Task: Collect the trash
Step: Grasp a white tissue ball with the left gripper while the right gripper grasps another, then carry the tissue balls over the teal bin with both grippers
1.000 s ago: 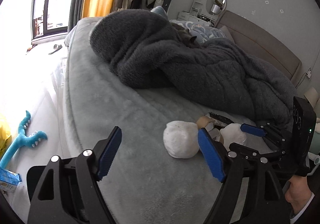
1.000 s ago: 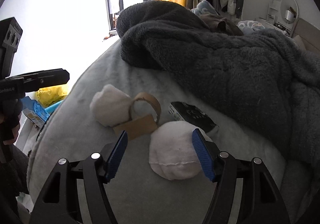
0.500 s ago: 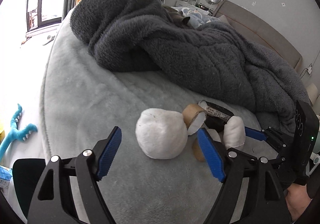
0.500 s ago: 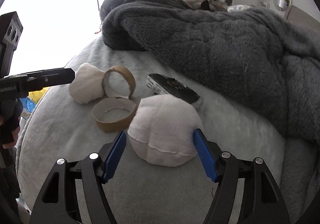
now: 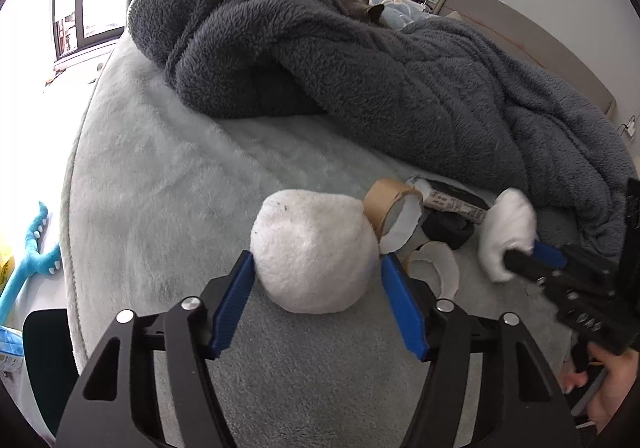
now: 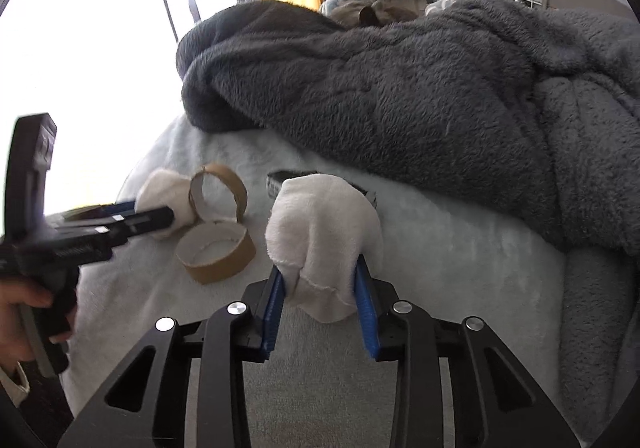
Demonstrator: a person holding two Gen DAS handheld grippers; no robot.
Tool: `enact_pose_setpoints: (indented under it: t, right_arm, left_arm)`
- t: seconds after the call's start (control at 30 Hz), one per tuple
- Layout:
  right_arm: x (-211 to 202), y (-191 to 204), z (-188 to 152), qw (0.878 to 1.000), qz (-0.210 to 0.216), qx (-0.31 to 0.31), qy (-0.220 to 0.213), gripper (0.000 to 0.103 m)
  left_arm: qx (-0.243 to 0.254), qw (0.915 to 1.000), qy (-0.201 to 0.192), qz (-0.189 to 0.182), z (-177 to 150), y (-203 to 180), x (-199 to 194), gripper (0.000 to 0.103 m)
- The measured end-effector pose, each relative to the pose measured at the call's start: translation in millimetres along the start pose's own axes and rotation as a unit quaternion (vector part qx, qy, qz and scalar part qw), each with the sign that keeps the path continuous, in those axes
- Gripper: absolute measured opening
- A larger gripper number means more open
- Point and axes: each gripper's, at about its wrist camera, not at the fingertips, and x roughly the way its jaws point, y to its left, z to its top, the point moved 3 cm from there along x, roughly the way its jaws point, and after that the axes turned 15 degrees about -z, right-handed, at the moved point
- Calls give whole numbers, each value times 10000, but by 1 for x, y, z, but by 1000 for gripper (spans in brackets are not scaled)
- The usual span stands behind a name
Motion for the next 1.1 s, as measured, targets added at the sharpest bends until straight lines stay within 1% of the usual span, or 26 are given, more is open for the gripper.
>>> enact_pose_setpoints:
  t: [0.2, 0.27, 0.33, 0.43, 0.5, 0.67, 0.8, 0.9, 1.0, 1.1]
  right_arm:
    - [-23, 1, 10, 9996, 42, 9, -292, 33]
    - [-28, 4, 14, 9993, 83, -4, -357, 33]
    - [-30, 8, 18, 9991, 127, -20, -405, 33]
    - [-35, 15, 22, 9987, 173, -71, -465, 33]
    - [-39, 20, 24, 9985, 193, -97, -496, 33]
    - [-43, 32, 31, 9981, 231, -143, -558, 33]
    - [-45, 43, 37, 9977, 295, -140, -599, 33]
    - [-47, 54, 42, 9972, 360, -178, -636, 33]
    - [-46, 68, 45, 9966, 437, -246, -656, 33]
    - [-46, 82, 49, 9960, 495, -320, -670, 33]
  left_arm:
    - [-115, 9999, 6, -14, -1, 5, 3, 62]
    - [-48, 10000, 34, 2, -2, 4, 5, 59]
    - [37, 10000, 79, 22, -1, 2, 6, 53]
    - [102, 9999, 103, -19, -1, 2, 4, 46]
    - [158, 9998, 99, -61, 0, 2, 1, 44]
    - [274, 9995, 17, -137, -1, 0, -13, 42]
    - [402, 9991, -135, -76, 0, 1, -29, 42]
    - [412, 9985, -353, -81, 4, 6, -46, 42]
    - [405, 9974, -592, 8, 8, 13, -64, 43]
    - [338, 9966, -744, 92, 10, 23, -78, 43]
